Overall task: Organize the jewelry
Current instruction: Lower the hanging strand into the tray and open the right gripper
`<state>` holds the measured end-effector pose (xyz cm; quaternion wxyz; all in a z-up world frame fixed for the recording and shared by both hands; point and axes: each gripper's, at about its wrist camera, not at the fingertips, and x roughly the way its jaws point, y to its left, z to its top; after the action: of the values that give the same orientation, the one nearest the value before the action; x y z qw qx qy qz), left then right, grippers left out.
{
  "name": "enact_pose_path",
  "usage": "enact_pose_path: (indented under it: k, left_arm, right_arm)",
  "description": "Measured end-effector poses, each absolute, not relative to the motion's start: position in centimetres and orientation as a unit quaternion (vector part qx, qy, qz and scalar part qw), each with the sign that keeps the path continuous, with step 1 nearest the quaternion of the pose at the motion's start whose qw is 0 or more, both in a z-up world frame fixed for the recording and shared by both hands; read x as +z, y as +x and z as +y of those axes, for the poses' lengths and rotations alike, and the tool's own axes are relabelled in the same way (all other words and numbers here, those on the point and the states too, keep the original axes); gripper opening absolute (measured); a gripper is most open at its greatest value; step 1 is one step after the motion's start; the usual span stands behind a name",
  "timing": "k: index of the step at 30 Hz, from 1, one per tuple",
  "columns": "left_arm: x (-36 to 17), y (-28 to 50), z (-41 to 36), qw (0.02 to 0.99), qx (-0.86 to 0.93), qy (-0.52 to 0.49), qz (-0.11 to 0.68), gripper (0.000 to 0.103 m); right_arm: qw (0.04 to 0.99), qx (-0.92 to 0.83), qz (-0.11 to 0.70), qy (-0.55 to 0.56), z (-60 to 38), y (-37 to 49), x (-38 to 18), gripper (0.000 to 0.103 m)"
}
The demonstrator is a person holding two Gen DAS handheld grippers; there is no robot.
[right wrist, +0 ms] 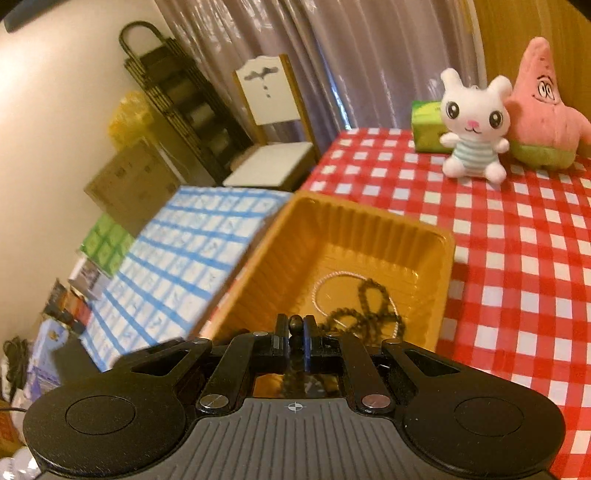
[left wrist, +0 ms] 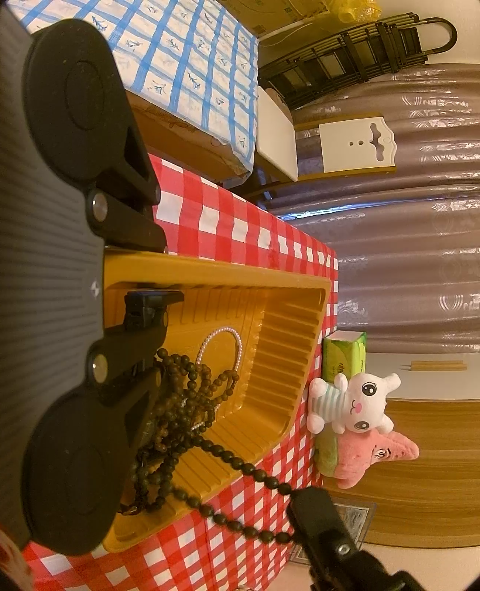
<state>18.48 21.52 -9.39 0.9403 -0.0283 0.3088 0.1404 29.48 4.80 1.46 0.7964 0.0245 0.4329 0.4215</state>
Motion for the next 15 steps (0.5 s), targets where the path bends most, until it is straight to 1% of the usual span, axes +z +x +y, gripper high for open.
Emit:
enact_pose_path:
  k: [3,6,8,11,15]
  left_arm:
    - [-9.4,18.4,21.6,0.940,0.141,-0.028,0.310,0.003]
    - [-9.4,18.4,21.6,0.940,0.141,-0.028,0.310,0.003]
    - [-9.4,18.4,21.6,0.940,0.141,-0.029,0.310,0.003]
    - [-9.4,18.4,21.6,0.940,0.141,-0.028,0.310,0.003]
    - [-9.5,18.4,21.6,0.939,0.142,-0.027,0.311,0.004]
  right_arm:
    - [0.806,0.432,0.403,0.037,4.6,29.1,2.4,0.007]
    - [0.824,0.448,0.344,0.057,4.4,28.5,4.0,0.007]
    - [0.833,0.448,0.319,0.063,4.1,28.4,4.4,0.007]
    - [0.833,0.434,0.338,0.055,4.3,29.0,2.9,0.007]
    - [0.820,0.404,0.405,0.030,4.9,29.5,-1.3,0.007]
